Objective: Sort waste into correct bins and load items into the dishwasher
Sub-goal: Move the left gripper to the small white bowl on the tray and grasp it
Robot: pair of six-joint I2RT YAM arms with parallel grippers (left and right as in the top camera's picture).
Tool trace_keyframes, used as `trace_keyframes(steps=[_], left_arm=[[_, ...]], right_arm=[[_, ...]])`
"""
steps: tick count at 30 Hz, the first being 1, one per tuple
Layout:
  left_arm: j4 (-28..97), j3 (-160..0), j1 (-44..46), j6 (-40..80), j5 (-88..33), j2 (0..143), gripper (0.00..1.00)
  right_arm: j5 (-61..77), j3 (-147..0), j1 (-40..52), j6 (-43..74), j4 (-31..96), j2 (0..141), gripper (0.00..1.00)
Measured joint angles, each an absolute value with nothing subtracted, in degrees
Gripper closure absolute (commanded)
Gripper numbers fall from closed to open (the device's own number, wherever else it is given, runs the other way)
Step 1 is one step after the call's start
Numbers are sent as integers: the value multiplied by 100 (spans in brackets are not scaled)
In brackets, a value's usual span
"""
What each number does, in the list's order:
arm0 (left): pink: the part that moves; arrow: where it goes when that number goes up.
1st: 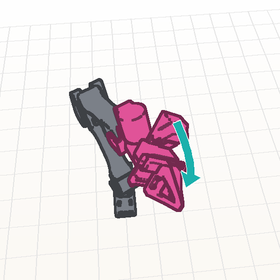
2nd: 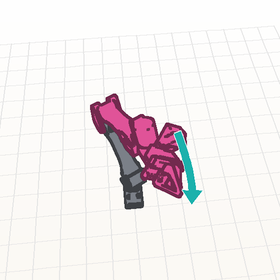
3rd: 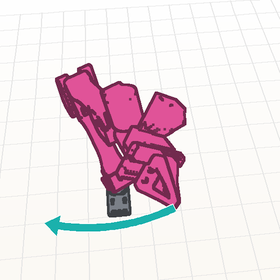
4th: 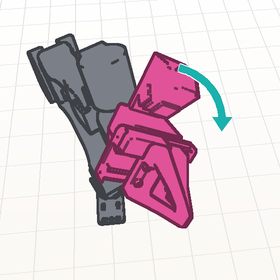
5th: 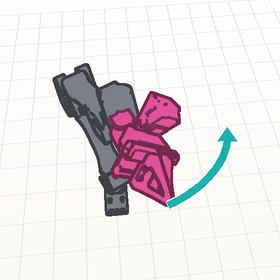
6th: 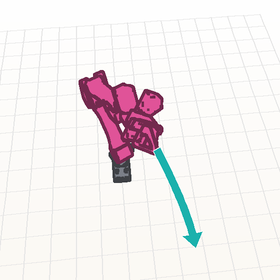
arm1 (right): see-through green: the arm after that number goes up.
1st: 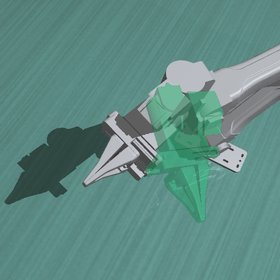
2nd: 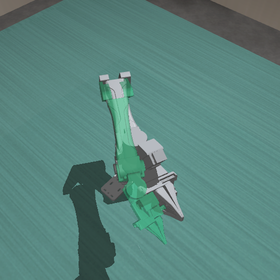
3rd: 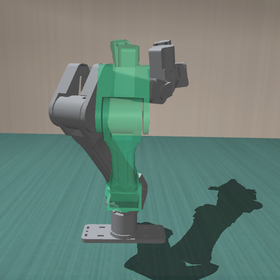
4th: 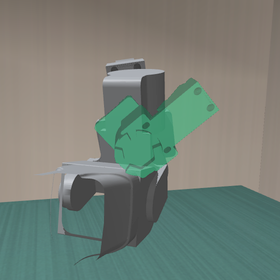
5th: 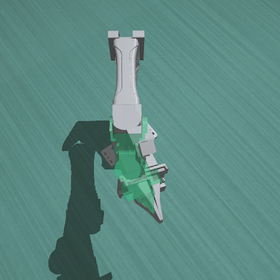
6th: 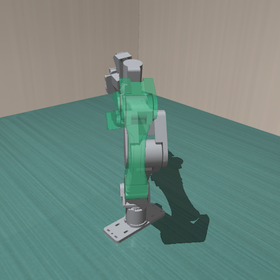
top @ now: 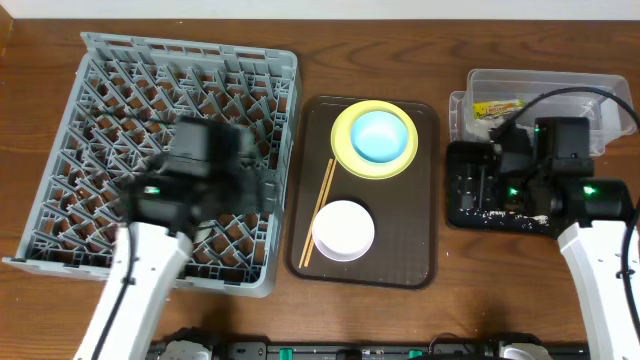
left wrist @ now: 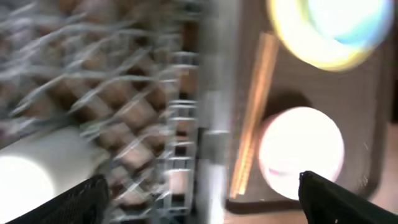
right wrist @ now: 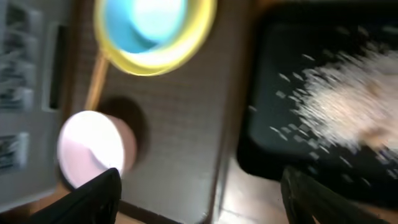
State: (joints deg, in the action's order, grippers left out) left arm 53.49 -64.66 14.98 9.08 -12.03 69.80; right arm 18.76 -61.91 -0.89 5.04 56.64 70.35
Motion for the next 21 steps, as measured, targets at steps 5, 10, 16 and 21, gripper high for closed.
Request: trace_keyframes(steps=[5,10,16,21], left_arm=[[4840,-6466,3013,1055,-982,7249,3],[4364,-6466,4112,1076,-899,8005,3],[3927,-6466,4866,1105,-860,9203,16],[3697,-6466,5092,1181,-864,10073,50]], right_arm=[[1551,-6193,-316,567,5795,7032,16],[1439,-6193,-395,587,5898,7032,14],[1404,-6193,-397,589,5929,7032,14],[1400,-6193,-397,589,5940,7032,15]])
